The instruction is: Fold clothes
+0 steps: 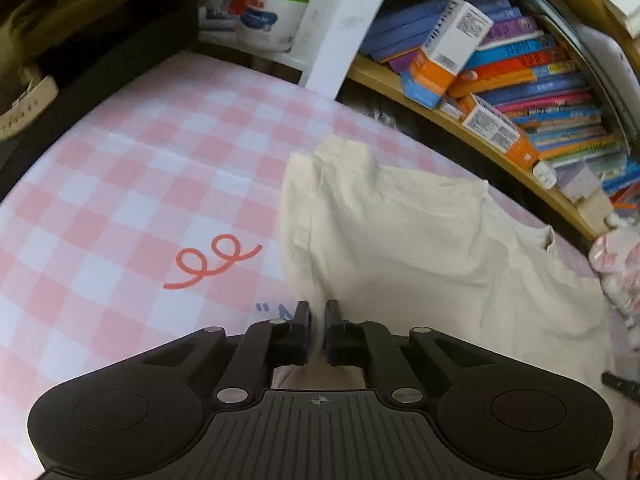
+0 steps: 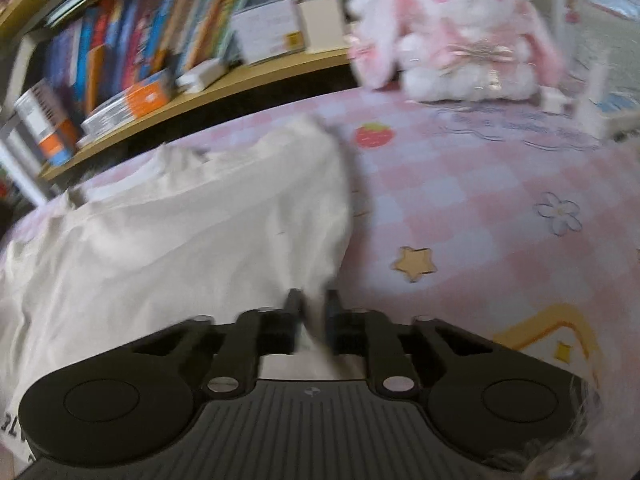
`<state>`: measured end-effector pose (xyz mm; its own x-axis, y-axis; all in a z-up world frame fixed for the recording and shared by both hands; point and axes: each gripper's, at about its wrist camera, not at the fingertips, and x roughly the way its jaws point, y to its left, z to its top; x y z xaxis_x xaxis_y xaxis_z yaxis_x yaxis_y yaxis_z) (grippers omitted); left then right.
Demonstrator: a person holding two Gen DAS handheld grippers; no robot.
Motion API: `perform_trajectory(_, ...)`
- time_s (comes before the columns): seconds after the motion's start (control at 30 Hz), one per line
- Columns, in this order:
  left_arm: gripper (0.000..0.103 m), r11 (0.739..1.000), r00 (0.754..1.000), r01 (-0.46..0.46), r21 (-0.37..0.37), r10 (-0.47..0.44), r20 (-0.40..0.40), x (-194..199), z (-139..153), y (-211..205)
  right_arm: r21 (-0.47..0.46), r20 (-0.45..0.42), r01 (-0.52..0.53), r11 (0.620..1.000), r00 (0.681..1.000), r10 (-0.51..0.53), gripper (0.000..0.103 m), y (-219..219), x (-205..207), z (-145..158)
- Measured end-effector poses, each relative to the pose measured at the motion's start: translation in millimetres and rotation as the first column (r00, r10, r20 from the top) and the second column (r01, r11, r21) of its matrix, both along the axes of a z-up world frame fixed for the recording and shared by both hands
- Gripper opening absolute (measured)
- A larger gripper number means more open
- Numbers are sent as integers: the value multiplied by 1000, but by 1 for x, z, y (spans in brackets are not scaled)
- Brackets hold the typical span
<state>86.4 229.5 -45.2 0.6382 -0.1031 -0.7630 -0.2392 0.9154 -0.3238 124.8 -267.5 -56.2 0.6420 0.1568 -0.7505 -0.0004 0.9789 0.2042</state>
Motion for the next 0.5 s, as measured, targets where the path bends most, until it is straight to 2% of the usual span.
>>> perform_trajectory(0.07, 4, 999, 998, -25, 44, 22, 65, -7, 14, -5, -44, 32, -21, 999, 999, 23, 6, 7, -2, 6)
perform_trajectory(0.13, 4, 997, 998, -29, 68, 25, 65, -5, 16, -6, -49, 114, -6, 999, 993, 12, 6, 7, -10, 18)
perform_trajectory(0.27, 6, 996, 1000, -22, 87, 22, 1, 6, 3, -4, -112, 105, -37, 993, 993, 48, 6, 14, -7, 16)
perform_trajectory(0.37, 13, 995, 999, -29, 97, 31, -20, 8, -1, -5, -98, 49, -24, 995, 998, 29, 6, 9, 0, 4)
perform_trajectory(0.47, 21, 990, 999, -36, 135, 38, -17, 5, 4, -8, -105, 57, -17, 994, 998, 23, 11, 7, -4, 7)
perform_trajectory(0.5, 21, 988, 999, -46, 149, 45, 9, -1, 10, -11, -111, 66, -15, 994, 998, 23, 23, 7, -5, 9)
